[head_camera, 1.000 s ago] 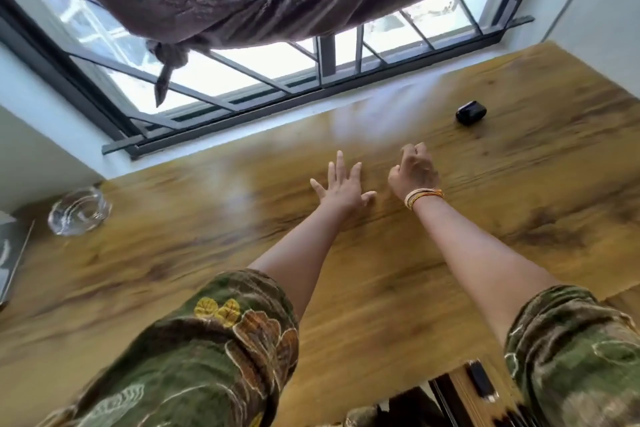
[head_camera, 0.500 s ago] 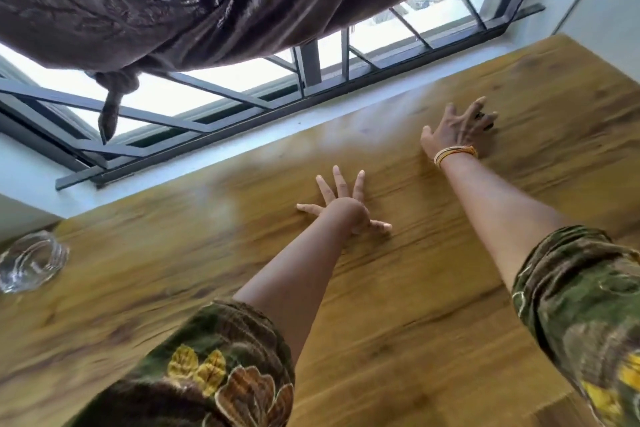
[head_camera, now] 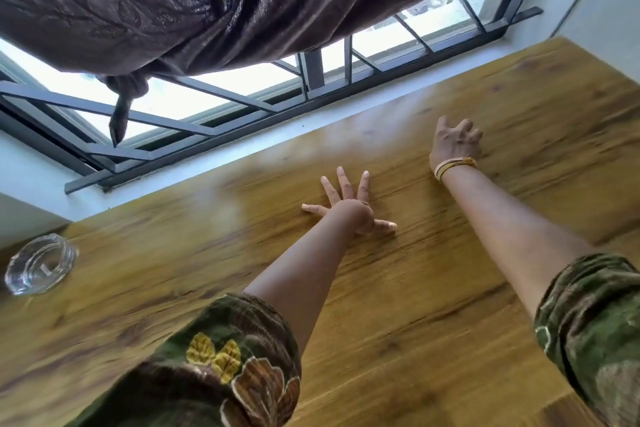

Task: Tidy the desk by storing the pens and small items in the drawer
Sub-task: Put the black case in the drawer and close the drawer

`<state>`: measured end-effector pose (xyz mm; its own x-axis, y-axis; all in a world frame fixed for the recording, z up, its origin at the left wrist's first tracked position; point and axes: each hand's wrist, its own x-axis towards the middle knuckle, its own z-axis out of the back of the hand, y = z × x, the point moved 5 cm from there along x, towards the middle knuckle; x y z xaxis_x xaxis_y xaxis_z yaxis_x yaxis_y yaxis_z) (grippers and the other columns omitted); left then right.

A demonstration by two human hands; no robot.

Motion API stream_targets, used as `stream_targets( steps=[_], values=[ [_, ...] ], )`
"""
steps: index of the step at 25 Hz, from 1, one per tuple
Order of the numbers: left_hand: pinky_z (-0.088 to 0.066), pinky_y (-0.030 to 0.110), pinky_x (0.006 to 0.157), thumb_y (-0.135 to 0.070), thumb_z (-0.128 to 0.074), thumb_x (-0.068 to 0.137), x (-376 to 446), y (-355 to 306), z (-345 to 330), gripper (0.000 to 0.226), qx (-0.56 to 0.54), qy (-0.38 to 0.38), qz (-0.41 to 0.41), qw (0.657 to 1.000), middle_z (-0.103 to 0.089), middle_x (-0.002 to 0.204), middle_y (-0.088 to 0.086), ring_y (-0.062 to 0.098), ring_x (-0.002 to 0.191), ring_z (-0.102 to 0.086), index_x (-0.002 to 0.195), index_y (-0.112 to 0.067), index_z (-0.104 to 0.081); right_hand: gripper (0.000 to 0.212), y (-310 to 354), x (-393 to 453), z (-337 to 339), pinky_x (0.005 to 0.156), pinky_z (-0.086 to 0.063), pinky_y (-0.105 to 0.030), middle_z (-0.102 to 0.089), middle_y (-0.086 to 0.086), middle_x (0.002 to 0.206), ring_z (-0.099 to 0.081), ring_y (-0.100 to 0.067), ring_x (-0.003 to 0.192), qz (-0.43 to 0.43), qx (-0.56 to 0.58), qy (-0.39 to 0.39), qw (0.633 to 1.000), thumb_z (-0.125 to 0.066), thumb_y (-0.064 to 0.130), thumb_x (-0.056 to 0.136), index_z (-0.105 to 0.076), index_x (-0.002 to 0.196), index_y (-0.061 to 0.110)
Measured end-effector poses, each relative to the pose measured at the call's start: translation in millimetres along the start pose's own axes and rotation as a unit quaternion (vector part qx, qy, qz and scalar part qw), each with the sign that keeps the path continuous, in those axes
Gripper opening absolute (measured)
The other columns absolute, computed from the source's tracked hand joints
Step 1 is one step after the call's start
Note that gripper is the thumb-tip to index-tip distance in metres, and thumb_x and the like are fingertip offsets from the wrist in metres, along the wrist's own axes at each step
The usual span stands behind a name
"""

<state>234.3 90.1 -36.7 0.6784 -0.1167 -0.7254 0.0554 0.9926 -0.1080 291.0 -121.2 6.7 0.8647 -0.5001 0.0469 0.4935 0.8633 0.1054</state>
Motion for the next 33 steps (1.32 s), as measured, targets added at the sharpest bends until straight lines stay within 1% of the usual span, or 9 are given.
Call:
stream_targets(
  steps=[4, 9, 12, 16, 20, 23, 26, 30, 33],
  values=[
    [0.003, 0.086, 0.092, -0.079, -0.057, 0.066, -10, 0, 4, 0.123, -0.002, -0.029, -0.005, 1.0, 0.054, 0.142, 0.005, 0.042, 0.133, 0.042, 0.137, -0.044, 0.037, 0.037, 14, -68, 0, 0.079, -0.05, -0.044, -0.053, -0.027, 0.115, -0.052, -0.044, 0.105, 0.106, 0.019, -0.058, 0.992, -0.041, -0.007, 0.084, -0.054, 0.117, 0.005],
    [-0.006, 0.079, 0.104, -0.074, -0.042, 0.083, -41, -7, -9, 0.099, 0.068, -0.117, -0.01, 0.991, 0.031, 0.157, 0.01, 0.04, 0.144, 0.023, 0.15, -0.033, 0.019, 0.041, -1, -136, 5, 0.078, -0.049, -0.04, -0.06, -0.019, 0.105, -0.056, -0.039, 0.098, 0.178, 0.095, -0.037, 0.979, -0.044, -0.007, 0.081, -0.06, 0.114, 0.013],
    [-0.004, 0.072, 0.11, -0.054, -0.04, 0.096, -66, -10, -23, 0.078, 0.062, -0.197, -0.042, 0.977, 0.027, 0.158, 0.012, 0.035, 0.146, 0.02, 0.155, -0.024, 0.002, 0.037, -14, -157, 11, 0.083, -0.052, -0.042, -0.058, -0.021, 0.107, -0.06, -0.041, 0.096, 0.175, 0.184, -0.015, 0.967, -0.053, -0.005, 0.083, -0.062, 0.115, 0.012],
    [-0.004, 0.066, 0.113, -0.037, -0.052, 0.095, -111, 8, -70, 0.066, 0.016, -0.325, -0.082, 0.942, 0.014, 0.16, 0.014, 0.032, 0.149, 0.009, 0.151, -0.019, -0.02, 0.035, -33, -204, 10, 0.086, -0.049, -0.039, -0.059, -0.019, 0.109, -0.061, -0.039, 0.097, 0.148, 0.249, -0.011, 0.957, -0.063, 0.002, 0.082, -0.063, 0.116, 0.012],
    [-0.003, 0.068, 0.111, -0.042, -0.053, 0.093, -158, 33, -125, 0.063, -0.059, -0.319, -0.069, 0.943, 0.005, 0.16, 0.017, 0.033, 0.149, 0.004, 0.146, -0.017, -0.028, 0.036, -39, -254, 14, 0.088, -0.042, -0.023, -0.071, -0.01, 0.107, -0.065, -0.029, 0.102, 0.125, 0.351, 0.036, 0.927, -0.075, 0.01, 0.074, -0.066, 0.108, 0.012],
    [-0.004, 0.068, 0.112, -0.043, -0.052, 0.094, -193, 43, -168, 0.063, -0.081, -0.318, -0.078, 0.941, 0.003, 0.161, 0.016, 0.032, 0.149, 0.003, 0.147, -0.017, -0.029, 0.039, -44, -288, 15, 0.074, -0.036, -0.012, -0.072, -0.005, 0.103, -0.065, -0.022, 0.096, 0.088, 0.4, 0.063, 0.91, -0.082, 0.021, 0.066, -0.066, 0.102, 0.017],
    [-0.003, 0.067, 0.113, -0.045, -0.049, 0.095, -220, 52, -207, 0.063, -0.083, -0.31, -0.086, 0.943, 0.003, 0.161, 0.015, 0.03, 0.149, 0.003, 0.147, -0.017, -0.028, 0.04, -48, -318, 9, 0.076, -0.04, -0.017, -0.071, -0.002, 0.102, -0.064, -0.02, 0.094, 0.085, 0.41, 0.083, 0.904, -0.084, 0.026, 0.063, -0.066, 0.098, 0.02],
    [-0.002, 0.067, 0.113, -0.044, -0.046, 0.096, -256, 60, -244, 0.061, -0.079, -0.319, -0.074, 0.942, 0.001, 0.161, 0.015, 0.031, 0.15, 0.003, 0.148, -0.018, -0.027, 0.038, -54, -354, 11, 0.086, -0.045, -0.025, -0.07, -0.008, 0.107, -0.063, -0.024, 0.101, 0.116, 0.42, 0.101, 0.894, -0.082, 0.02, 0.068, -0.068, 0.103, 0.013],
    [0.003, 0.067, 0.112, -0.05, -0.04, 0.096, -284, 66, -284, 0.07, -0.024, -0.282, -0.059, 0.957, 0.012, 0.162, 0.01, 0.029, 0.149, 0.014, 0.154, -0.023, -0.01, 0.037, -70, -391, 17, 0.087, -0.045, -0.024, -0.068, -0.011, 0.111, -0.061, -0.025, 0.104, 0.121, 0.441, 0.109, 0.883, -0.078, 0.014, 0.074, -0.068, 0.109, 0.01]
  ],
)
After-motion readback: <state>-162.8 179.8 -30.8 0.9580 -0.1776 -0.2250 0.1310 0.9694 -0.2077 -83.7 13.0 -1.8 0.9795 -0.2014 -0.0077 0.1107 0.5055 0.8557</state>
